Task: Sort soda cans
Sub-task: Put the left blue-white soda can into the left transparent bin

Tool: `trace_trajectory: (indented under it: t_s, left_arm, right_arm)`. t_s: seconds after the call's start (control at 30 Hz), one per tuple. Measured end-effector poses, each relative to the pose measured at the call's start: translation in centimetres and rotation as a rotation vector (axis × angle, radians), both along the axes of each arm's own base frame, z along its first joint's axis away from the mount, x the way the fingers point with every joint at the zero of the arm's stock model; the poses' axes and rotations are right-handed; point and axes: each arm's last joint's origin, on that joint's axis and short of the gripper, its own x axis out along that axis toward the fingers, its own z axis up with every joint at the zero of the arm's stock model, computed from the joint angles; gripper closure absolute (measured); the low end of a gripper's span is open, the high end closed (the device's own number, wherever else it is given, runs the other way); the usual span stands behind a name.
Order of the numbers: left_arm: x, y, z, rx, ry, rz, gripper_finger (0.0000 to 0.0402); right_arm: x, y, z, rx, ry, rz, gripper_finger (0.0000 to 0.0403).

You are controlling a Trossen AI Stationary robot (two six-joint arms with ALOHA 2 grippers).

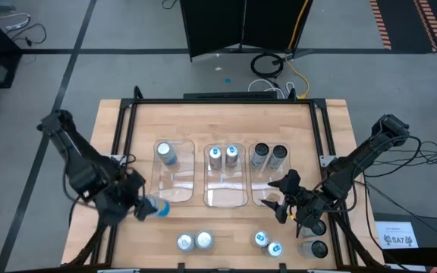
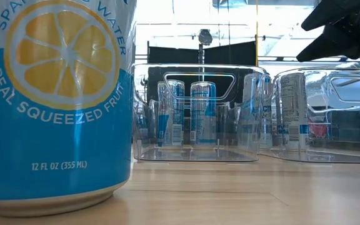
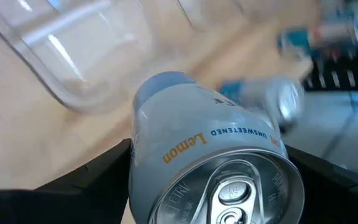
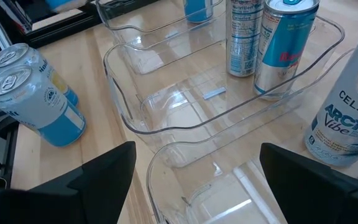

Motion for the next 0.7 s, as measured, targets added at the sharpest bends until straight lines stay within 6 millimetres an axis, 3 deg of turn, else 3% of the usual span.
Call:
trace_trajectory:
  t_s: [0.27,0.47,0.7]
  left_arm:
    - [1.0,5.6,1.3,0.159,-0.041,0.019,0.0067]
    - [3.8,8.3,1.3,0.303,-0.075,-0.046,0.0067]
    - [7.1,11.4,0.0,0.307,-0.010,-0.158,0.0067]
  right_arm:
    - [0.0,0.0,0.0,-0.020,0.002,0.008,0.0067]
    - [0.2,-0.3,0.0,-0.039,0.008,0.005,0.0067]
    - [0.5,-0.6,0.0,-0.039,0.008,-0.011,0.0067]
